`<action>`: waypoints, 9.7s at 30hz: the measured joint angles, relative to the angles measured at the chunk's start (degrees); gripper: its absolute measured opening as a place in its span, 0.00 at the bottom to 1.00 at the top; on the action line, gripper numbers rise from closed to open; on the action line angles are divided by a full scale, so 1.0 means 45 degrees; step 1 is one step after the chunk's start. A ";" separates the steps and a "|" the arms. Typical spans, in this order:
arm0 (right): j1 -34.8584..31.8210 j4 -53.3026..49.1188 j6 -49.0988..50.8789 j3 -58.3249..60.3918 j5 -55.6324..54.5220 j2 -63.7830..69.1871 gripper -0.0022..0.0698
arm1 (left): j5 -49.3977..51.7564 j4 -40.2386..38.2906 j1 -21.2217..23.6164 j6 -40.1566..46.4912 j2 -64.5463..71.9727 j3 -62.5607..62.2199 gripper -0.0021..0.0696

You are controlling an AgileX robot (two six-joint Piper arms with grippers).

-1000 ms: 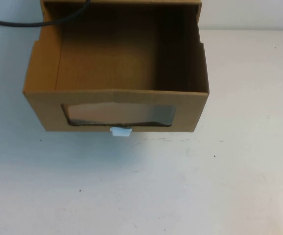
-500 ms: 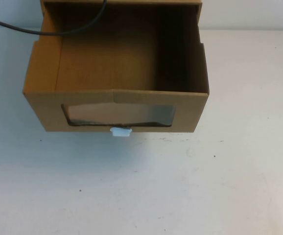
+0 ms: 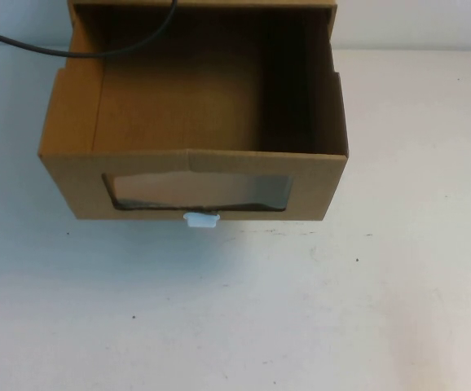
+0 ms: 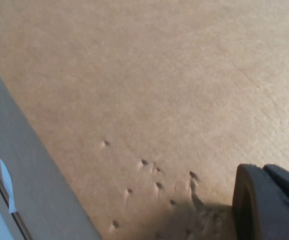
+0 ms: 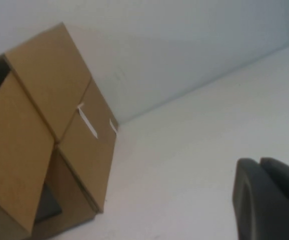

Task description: Close the shoe box

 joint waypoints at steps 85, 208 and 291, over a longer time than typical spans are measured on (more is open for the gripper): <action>0.9461 -0.3354 -0.0422 -1.8969 0.6199 2.0763 0.01 | 0.0247 -0.0233 0.0000 -0.0023 0.0021 0.0000 0.02; 0.6178 -0.2415 -0.1701 -1.8742 1.2436 1.4199 0.01 | -0.4846 -0.0589 0.0242 0.2416 -1.3667 1.2922 0.02; 0.0122 -0.2568 -0.1951 -0.0011 0.3547 0.0074 0.01 | -1.1033 -0.1700 0.0261 0.3637 -2.5386 2.7660 0.02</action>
